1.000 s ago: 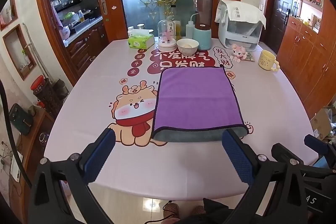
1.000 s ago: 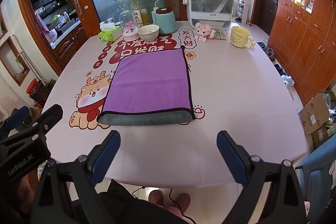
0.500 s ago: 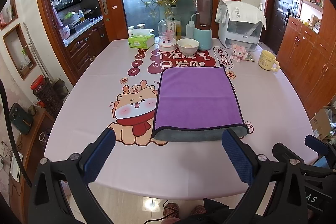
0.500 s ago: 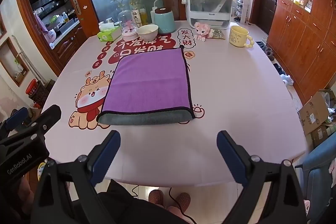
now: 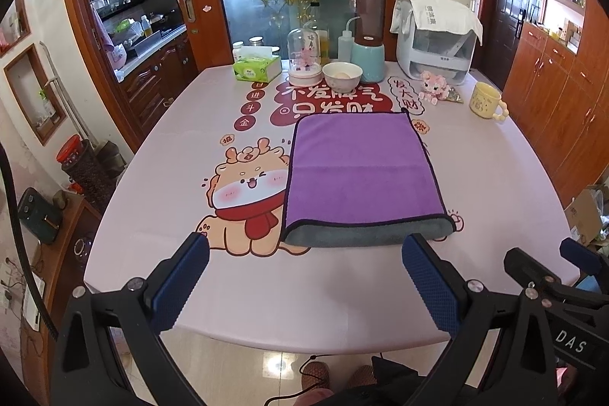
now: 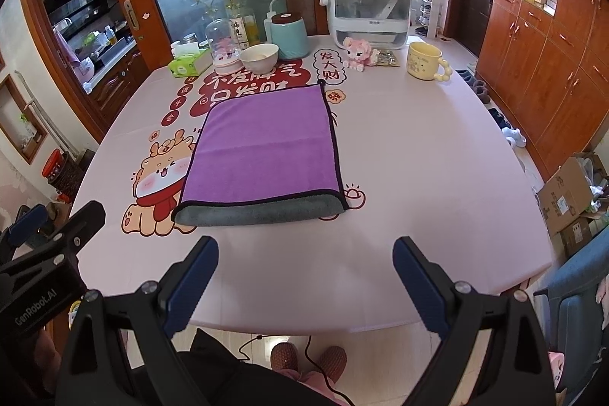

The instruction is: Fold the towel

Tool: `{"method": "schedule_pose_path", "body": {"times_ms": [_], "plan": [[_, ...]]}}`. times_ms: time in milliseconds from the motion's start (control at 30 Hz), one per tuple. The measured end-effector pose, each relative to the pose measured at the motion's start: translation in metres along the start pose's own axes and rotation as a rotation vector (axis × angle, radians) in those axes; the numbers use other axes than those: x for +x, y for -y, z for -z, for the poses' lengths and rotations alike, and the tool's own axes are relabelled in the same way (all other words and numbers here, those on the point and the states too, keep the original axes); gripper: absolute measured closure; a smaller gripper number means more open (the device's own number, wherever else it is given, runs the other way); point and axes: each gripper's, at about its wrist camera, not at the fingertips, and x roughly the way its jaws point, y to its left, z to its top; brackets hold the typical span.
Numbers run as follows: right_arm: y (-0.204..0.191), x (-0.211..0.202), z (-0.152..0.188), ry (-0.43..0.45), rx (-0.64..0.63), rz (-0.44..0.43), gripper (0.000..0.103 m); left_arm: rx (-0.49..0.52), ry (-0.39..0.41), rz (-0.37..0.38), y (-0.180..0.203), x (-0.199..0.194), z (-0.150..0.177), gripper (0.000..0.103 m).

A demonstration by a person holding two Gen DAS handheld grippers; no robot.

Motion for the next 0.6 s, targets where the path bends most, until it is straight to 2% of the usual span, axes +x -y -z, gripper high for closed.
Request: {"method": "schedule_pose_path", "body": {"times_ms": [267,600], "plan": [[-0.004,-0.005,0.004,-0.006,0.023,0.026,0.009,0.026,0.003,0.022,-0.001,-0.010,-0.004,0.002],[-0.017,-0.010,0.012,0.005,0.051,0.060,0.009,0.060,-0.026,0.115,-0.020,-0.006,0.000,0.002]]}}
